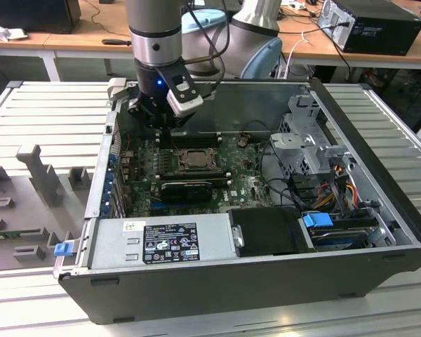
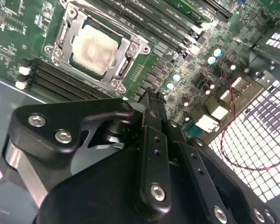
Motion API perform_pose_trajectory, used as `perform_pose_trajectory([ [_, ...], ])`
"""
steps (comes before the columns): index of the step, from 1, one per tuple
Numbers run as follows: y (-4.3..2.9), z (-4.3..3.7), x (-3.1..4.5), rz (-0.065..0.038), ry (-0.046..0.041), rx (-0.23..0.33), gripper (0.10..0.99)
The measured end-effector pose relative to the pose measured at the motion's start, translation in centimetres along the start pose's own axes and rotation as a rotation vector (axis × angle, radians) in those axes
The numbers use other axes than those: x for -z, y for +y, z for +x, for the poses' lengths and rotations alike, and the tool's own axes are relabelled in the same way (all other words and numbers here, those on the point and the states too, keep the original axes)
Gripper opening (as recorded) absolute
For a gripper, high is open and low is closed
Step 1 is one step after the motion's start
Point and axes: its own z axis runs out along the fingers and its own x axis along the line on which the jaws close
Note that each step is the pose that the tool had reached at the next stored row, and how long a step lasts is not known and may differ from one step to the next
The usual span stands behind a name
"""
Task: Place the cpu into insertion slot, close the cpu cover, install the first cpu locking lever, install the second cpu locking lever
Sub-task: 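Install the first cpu locking lever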
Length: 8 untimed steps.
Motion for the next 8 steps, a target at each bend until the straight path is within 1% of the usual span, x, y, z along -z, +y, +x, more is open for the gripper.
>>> perform_pose_trajectory([
  [4,0.00,0.34,-0.05,0.000,-0.0003,0.000,0.106],
  [8,0.12,1.25,-0.37,-0.001,-0.0003,0.000,0.106],
])
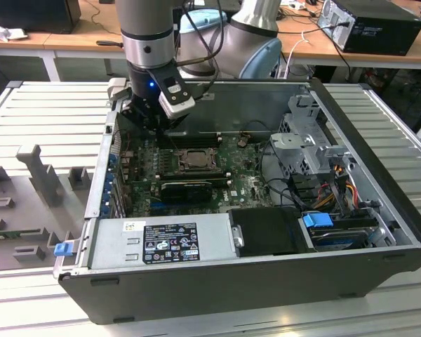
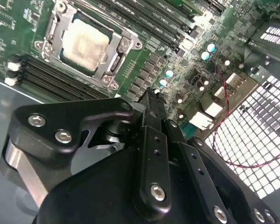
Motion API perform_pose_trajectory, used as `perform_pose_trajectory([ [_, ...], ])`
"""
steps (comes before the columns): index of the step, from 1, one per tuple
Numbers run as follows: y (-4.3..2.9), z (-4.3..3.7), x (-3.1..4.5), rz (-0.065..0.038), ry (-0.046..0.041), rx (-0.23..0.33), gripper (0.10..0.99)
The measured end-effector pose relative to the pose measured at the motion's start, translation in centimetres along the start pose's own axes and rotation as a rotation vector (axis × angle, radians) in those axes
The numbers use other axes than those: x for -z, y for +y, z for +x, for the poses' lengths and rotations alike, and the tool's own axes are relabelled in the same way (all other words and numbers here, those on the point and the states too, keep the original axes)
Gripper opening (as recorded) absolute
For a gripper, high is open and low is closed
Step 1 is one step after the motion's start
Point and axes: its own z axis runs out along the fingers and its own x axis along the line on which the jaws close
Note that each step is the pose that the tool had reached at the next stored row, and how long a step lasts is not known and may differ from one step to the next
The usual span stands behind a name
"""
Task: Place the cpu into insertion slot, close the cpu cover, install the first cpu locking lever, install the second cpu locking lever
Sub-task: 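Install the first cpu locking lever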
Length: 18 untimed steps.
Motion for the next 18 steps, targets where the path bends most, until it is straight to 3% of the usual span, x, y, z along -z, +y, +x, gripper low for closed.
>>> perform_pose_trajectory([
  [5,1.08,0.89,-0.34,0.000,0.0005,0.000,0.106],
  [13,2.64,0.71,-0.74,-0.001,0.0000,0.000,0.106],
  [18,4.09,0.53,-1.08,-0.002,0.0001,0.000,0.106],
])
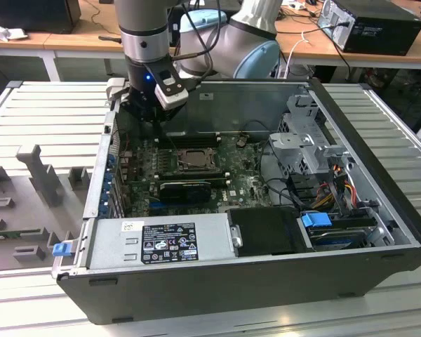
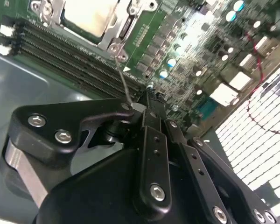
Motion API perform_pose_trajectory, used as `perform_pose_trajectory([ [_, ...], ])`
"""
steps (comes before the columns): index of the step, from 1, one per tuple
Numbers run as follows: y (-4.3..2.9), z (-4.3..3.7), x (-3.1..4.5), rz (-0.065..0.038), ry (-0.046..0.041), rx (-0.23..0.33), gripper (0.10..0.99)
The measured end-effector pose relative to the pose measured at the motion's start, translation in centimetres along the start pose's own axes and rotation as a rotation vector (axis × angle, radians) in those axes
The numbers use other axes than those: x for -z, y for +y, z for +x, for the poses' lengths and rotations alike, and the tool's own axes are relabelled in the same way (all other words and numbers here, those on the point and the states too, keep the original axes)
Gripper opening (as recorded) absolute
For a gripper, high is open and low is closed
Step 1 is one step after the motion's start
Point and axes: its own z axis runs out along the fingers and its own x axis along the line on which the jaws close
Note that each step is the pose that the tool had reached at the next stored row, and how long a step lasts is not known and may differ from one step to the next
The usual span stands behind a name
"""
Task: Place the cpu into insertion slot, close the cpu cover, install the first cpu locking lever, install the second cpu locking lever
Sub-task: 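Install the first cpu locking lever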
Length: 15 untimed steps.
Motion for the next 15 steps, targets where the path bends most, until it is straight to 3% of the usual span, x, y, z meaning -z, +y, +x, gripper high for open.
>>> perform_pose_trajectory([
  [5,0.07,-2.47,-0.16,0.000,0.0029,0.000,0.106],
  [7,0.06,-4.44,-0.32,-0.001,0.0054,0.000,0.106],
  [8,0.06,-4.98,-0.38,-0.002,0.0065,0.000,0.106],
  [11,0.01,-5.43,-0.39,-0.009,0.0081,-0.001,0.106],
  [12,-0.04,-5.46,-0.40,-0.019,0.0082,-0.001,0.106],
  [14,-0.21,-5.55,-0.43,-0.073,0.0081,-0.003,0.106],
  [15,-0.24,-5.58,-0.44,-0.086,0.0082,-0.004,0.106],
])
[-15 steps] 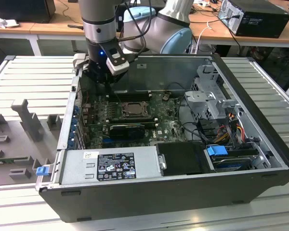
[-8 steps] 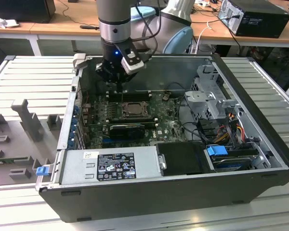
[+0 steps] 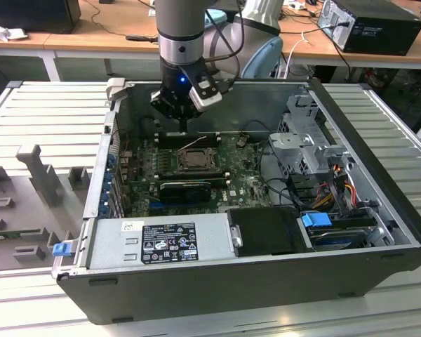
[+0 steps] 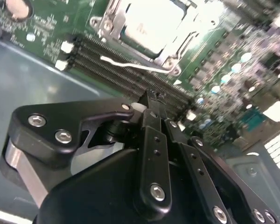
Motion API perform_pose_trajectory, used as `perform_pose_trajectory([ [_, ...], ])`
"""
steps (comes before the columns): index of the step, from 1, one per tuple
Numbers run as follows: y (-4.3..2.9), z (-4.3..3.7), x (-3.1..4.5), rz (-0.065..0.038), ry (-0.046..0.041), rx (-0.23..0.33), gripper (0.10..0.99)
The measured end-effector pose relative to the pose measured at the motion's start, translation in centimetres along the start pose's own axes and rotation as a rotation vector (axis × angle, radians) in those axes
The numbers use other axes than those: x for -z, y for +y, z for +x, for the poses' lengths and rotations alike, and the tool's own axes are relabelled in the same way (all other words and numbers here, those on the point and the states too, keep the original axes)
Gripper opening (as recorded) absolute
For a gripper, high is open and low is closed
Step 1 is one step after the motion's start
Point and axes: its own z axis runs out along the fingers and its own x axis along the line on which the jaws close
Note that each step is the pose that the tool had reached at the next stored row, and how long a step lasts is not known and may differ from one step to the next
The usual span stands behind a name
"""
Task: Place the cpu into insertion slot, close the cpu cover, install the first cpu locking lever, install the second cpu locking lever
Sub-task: 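Install the first cpu locking lever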
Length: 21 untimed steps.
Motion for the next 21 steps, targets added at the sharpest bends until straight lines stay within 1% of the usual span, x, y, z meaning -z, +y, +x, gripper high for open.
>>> perform_pose_trajectory([
  [1,-0.03,-0.03,-0.02,-0.007,-0.0001,-0.001,0.106],
  [2,-0.06,-0.10,-0.09,-0.010,-0.0004,-0.002,0.106],
  [4,-0.10,-0.21,-0.24,-0.013,-0.0003,-0.002,0.106],
  [5,-0.12,-0.28,-0.35,-0.017,-0.0003,-0.002,0.106],
  [6,-0.16,-0.48,-0.55,-0.025,-0.0003,-0.003,0.106],
  [7,-0.19,-0.74,-0.75,-0.028,-0.0003,-0.003,0.106],
  [8,-0.25,-1.16,-1.17,-0.028,0.0001,0.000,0.106],
  [10,-0.31,-1.41,-1.52,-0.028,0.0010,0.007,0.106],
  [11,-0.46,-1.47,-1.62,-0.028,0.0021,0.013,0.106],
  [13,-1.03,-1.48,-1.70,-0.028,0.0028,0.019,0.106],
  [14,-1.15,-1.47,-1.71,-0.028,0.0028,0.019,0.106],
  [21,-1.27,-1.58,-1.79,-0.028,0.0029,0.019,0.106],
])
